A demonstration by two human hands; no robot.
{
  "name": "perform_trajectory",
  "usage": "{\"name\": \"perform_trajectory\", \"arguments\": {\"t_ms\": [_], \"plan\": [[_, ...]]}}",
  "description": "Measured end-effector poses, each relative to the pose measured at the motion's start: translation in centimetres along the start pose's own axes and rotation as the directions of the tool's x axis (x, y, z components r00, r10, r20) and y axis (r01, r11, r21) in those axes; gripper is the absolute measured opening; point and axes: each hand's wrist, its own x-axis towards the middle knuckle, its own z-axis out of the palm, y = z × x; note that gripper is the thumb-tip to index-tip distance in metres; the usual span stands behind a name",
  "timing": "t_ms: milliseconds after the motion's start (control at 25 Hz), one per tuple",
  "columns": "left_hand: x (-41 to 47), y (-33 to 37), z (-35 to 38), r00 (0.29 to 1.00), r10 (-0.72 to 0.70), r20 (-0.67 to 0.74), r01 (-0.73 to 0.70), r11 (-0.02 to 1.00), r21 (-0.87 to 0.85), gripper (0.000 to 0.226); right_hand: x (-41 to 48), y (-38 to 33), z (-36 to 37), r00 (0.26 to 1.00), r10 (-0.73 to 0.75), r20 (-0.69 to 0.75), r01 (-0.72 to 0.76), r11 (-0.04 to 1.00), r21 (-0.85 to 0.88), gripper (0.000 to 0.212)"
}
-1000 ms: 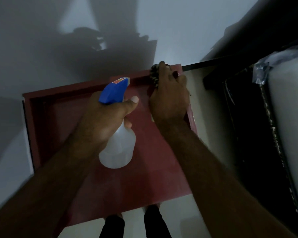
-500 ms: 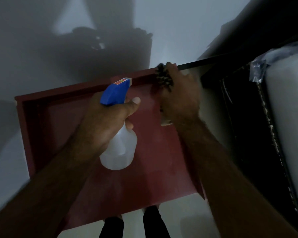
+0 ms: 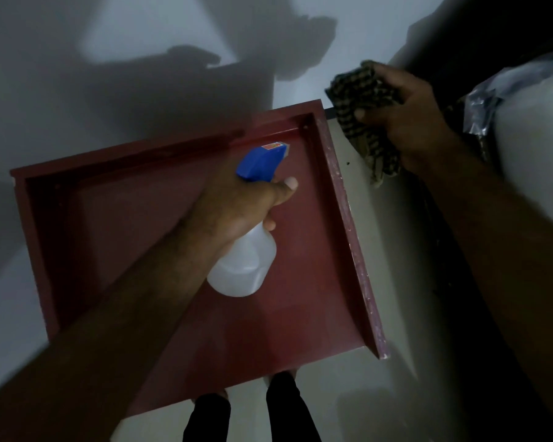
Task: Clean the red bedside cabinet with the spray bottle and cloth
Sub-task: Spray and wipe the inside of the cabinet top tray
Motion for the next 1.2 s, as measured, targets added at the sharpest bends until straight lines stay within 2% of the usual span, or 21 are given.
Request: {"name": "perform_trajectory", "arguments": {"t_ms": [120, 320, 440, 560, 800, 1040, 1200], "plan": [[0.9, 0.3, 0.9, 0.999, -0.02, 0.033, 0.019, 1.0, 0.019, 0.048, 2.0, 0.2, -0.1, 0.998, -0.035, 0.054, 0.038, 0.998, -0.057, 0.061], [1.8, 0.8, 1.9, 0.998, -0.052, 0.018, 0.051, 0.997, 0.061, 0.046, 3.4, 0.9, -1.1, 0.992, -0.079, 0.094, 0.089, 0.99, -0.108, 0.059], [1.7, 0.7, 1.9, 0.998, -0.04, 0.041, 0.037, 0.997, 0.071, 0.057, 3.6, 1.0, -0.5, 0.984, -0.086, 0.159, 0.108, 0.985, -0.133, 0.061], [1.1, 0.3, 1.8, 0.996, -0.014, 0.09, 0.007, 0.997, 0.08, 0.054, 3.3, 0.9, -0.1, 0.978, -0.087, 0.188, 0.111, 0.986, -0.124, 0.059], [0.0, -0.4, 2.2, 0.986, -0.056, 0.155, 0.029, 0.985, 0.171, 0.042, 3.1, 0.8, -0.1, 0.972, -0.13, 0.197, 0.162, 0.975, -0.154, 0.062], [-0.7, -1.1, 1.8, 0.992, -0.008, 0.126, -0.005, 0.995, 0.102, 0.052, 2.1, 0.4, 0.4, 0.952, -0.184, 0.246, 0.251, 0.928, -0.276, 0.063], [-1.3, -1.5, 1.3, 0.994, -0.002, 0.106, -0.006, 0.997, 0.082, 0.058, 0.5, 0.6, 0.1, 0.947, -0.139, 0.29, 0.235, 0.915, -0.329, 0.063]]}}
